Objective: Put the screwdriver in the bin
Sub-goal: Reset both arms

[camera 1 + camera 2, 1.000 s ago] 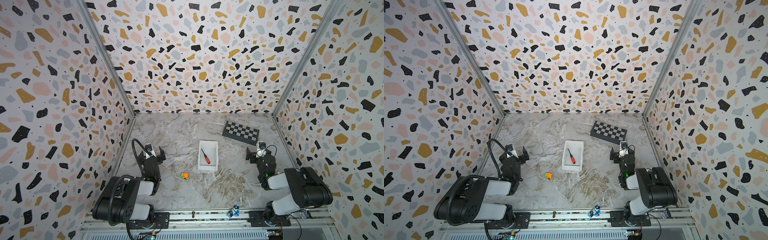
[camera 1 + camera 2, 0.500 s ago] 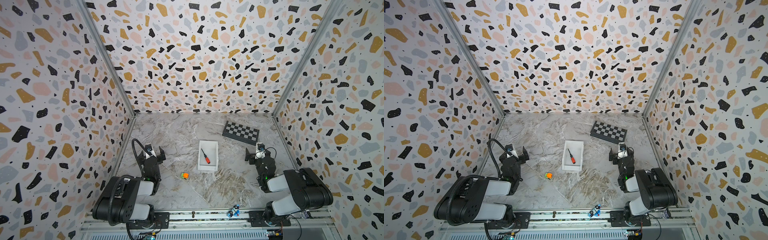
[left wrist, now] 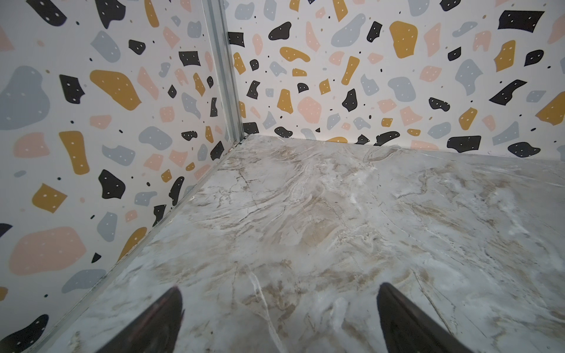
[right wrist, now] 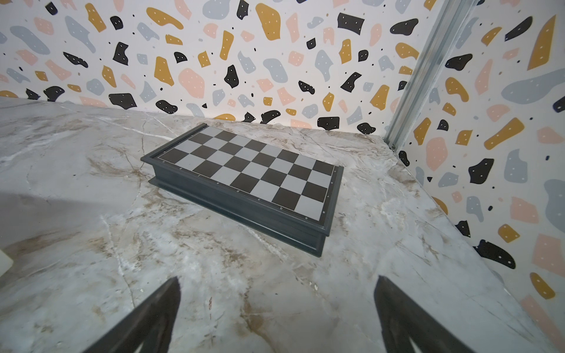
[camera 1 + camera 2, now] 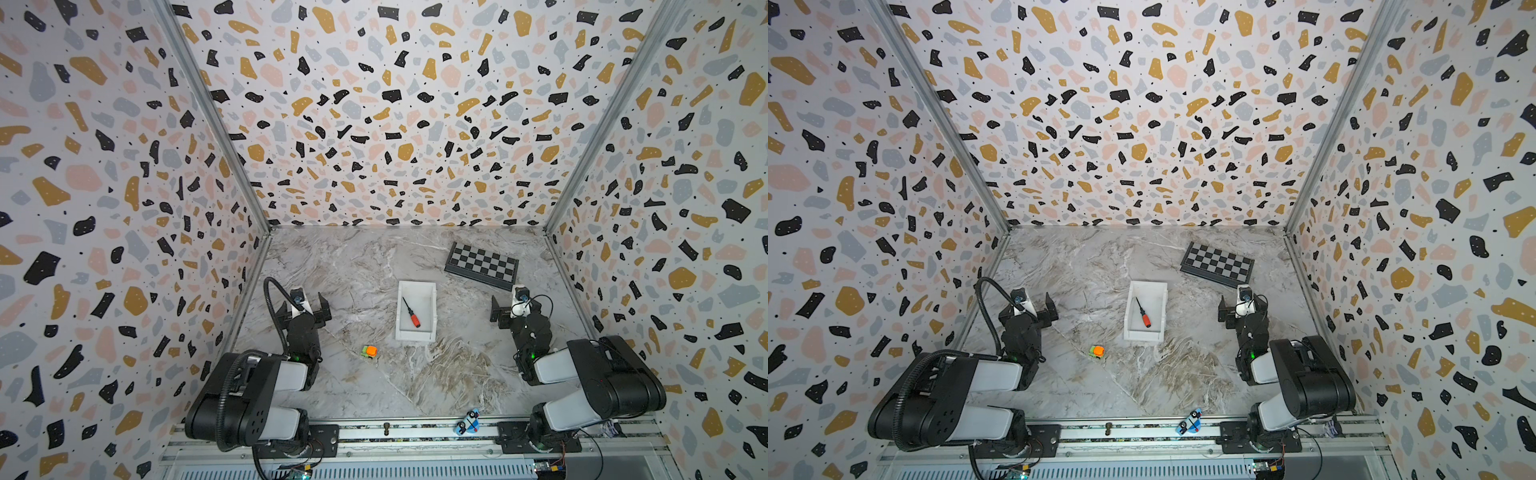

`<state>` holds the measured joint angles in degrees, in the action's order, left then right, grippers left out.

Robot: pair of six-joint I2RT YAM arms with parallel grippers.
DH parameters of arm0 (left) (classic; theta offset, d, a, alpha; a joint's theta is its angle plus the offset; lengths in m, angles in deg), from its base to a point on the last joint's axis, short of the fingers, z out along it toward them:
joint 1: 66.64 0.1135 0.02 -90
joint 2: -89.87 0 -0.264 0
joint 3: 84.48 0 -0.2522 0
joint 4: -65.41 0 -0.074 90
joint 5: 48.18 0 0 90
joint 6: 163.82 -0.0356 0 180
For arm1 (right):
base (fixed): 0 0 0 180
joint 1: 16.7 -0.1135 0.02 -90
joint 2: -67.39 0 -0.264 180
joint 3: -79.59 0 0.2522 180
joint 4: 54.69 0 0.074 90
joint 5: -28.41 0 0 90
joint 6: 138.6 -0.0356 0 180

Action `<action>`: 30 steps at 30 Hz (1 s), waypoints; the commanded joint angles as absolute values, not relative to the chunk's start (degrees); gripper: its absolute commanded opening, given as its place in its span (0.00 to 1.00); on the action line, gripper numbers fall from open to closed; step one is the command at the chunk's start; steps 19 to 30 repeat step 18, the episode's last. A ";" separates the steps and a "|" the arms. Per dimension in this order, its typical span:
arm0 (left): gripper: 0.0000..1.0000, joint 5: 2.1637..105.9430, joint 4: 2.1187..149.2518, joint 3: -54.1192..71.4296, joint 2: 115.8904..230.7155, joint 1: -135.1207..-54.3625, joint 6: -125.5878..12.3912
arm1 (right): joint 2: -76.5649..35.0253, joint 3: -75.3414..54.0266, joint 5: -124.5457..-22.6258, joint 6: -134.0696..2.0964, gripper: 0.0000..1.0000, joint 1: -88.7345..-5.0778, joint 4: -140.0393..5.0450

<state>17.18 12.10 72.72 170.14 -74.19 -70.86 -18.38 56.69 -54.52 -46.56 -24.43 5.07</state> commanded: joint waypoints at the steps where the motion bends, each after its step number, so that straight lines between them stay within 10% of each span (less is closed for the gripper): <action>1: 1.00 17.00 10.42 72.49 169.71 -73.91 -71.37 | -17.38 56.19 -54.20 -45.97 0.99 -24.44 6.39; 30: 1.00 16.95 10.43 72.53 169.59 -73.86 -71.36 | -17.81 53.59 -58.91 -47.35 0.99 -21.65 1.83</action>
